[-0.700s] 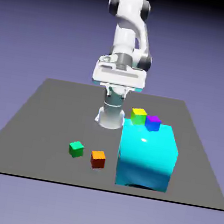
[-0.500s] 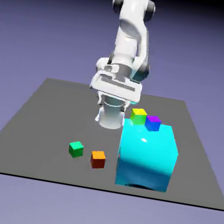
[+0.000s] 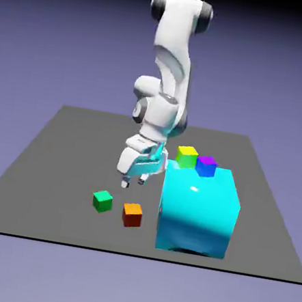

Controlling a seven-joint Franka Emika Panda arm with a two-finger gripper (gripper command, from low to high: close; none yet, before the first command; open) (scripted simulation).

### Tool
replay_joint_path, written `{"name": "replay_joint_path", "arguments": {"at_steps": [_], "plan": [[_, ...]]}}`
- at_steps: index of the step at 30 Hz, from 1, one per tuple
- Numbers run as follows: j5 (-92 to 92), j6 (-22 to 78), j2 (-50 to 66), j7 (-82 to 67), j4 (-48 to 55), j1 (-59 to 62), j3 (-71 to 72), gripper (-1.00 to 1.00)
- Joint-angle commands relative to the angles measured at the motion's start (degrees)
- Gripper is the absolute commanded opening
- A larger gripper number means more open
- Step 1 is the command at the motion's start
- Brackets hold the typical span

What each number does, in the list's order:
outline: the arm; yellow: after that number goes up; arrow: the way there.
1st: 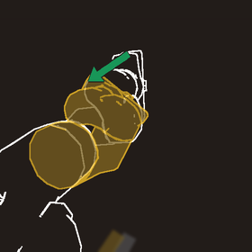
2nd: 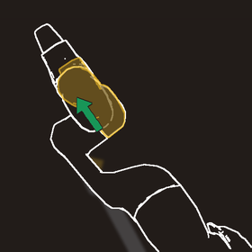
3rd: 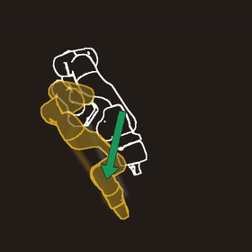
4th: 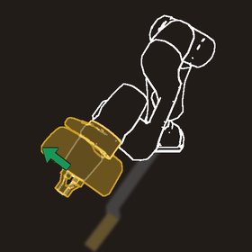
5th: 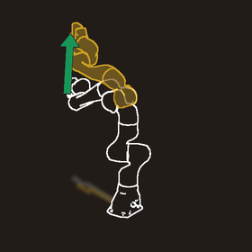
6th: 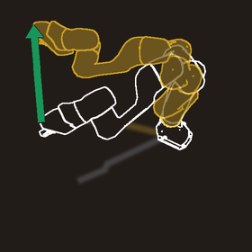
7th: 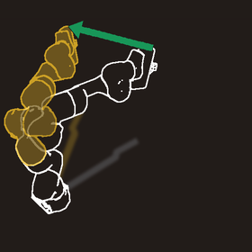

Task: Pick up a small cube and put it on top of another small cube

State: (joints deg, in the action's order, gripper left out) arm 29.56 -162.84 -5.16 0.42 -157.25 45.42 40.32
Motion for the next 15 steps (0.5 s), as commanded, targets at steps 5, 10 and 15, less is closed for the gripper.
{"name": "replay_joint_path", "arguments": {"at_steps": [5, 10, 15], "plan": [[6.66, 2.52, 6.19, -9.47, 0.85, 10.39, 9.08, 0.00], [13.31, 5.03, 12.39, -18.93, 1.69, 20.77, 18.16, 0.00], [18.35, 6.94, 17.08, -26.10, 2.33, 28.63, 25.04, 0.00]]}}
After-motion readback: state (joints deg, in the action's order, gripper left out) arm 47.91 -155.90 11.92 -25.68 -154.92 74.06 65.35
